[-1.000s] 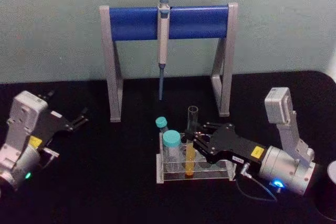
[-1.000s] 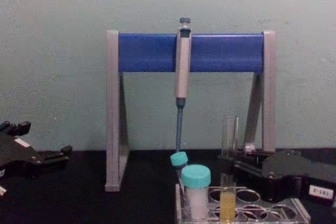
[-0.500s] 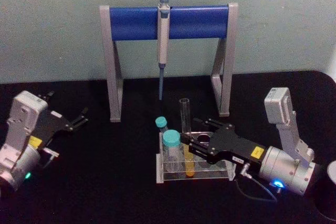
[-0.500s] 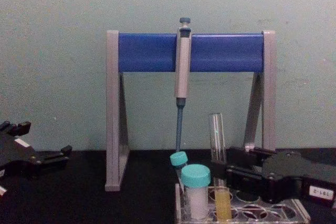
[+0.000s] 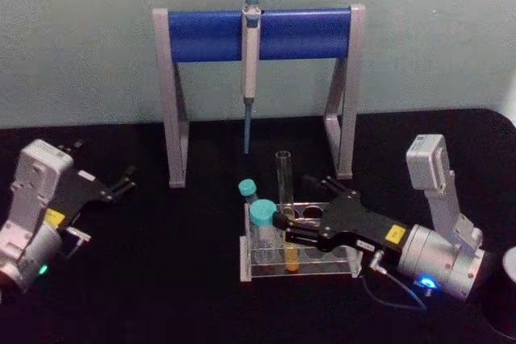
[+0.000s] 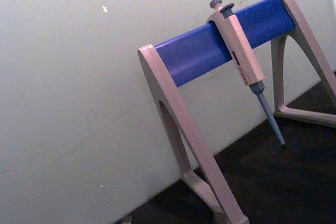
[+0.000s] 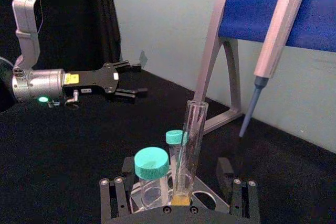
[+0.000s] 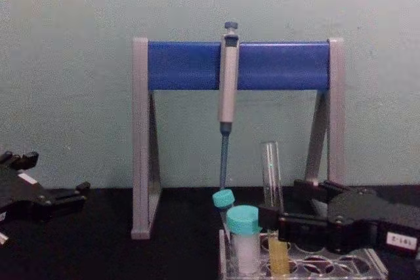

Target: Pick up the test tube from the test tube rack, shake it, then place it back into the test tube rack.

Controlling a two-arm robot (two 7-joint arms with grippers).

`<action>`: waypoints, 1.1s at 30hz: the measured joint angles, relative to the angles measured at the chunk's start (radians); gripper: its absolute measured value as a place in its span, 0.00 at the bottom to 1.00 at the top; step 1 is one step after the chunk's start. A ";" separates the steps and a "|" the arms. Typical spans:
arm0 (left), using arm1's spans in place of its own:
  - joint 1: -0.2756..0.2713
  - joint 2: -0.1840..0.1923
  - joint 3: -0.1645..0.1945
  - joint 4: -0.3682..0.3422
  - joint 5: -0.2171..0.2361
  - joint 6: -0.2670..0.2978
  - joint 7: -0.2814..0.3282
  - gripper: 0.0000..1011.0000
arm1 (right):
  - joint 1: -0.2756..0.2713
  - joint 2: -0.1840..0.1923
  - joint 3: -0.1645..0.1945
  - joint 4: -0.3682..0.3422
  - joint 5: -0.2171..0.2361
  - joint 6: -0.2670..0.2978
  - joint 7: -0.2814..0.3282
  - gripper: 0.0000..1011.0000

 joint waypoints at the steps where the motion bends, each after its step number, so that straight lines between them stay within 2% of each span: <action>1: 0.000 0.000 0.000 0.000 0.000 0.000 0.000 0.99 | 0.000 0.000 0.000 0.000 0.000 0.000 0.000 0.99; 10: 0.000 0.000 0.000 0.000 0.000 0.000 0.000 0.99 | -0.007 0.000 0.016 -0.019 0.008 -0.016 -0.004 0.99; 16: 0.000 0.000 0.000 0.000 0.000 0.000 0.000 0.99 | -0.037 0.001 0.064 -0.086 0.010 -0.071 -0.045 0.99; 21: 0.000 0.000 0.000 0.000 0.000 0.000 0.000 0.99 | -0.083 -0.013 0.125 -0.145 -0.025 -0.136 -0.138 0.99; 25: 0.000 0.000 0.000 0.000 0.000 0.000 0.000 0.99 | -0.135 -0.044 0.189 -0.186 -0.085 -0.185 -0.274 0.99; 26: 0.000 0.000 0.000 0.000 0.000 0.000 0.000 0.99 | -0.142 -0.049 0.197 -0.190 -0.094 -0.188 -0.292 0.99; 27: 0.000 0.000 0.000 0.000 0.000 0.000 0.000 0.99 | -0.162 -0.064 0.216 -0.196 -0.120 -0.192 -0.347 0.99; 29: 0.000 0.000 0.000 0.000 0.000 0.000 0.000 0.99 | -0.179 -0.079 0.230 -0.198 -0.144 -0.190 -0.394 0.99; 30: 0.000 0.000 0.000 0.000 0.000 0.000 0.000 0.99 | -0.193 -0.093 0.243 -0.199 -0.165 -0.180 -0.442 0.99; 32: 0.000 0.000 0.000 0.000 0.000 0.000 0.000 0.99 | -0.209 -0.112 0.254 -0.193 -0.196 -0.158 -0.495 0.99; 33: 0.000 0.000 0.000 0.000 0.000 0.000 0.000 0.99 | -0.209 -0.112 0.254 -0.193 -0.196 -0.158 -0.495 0.99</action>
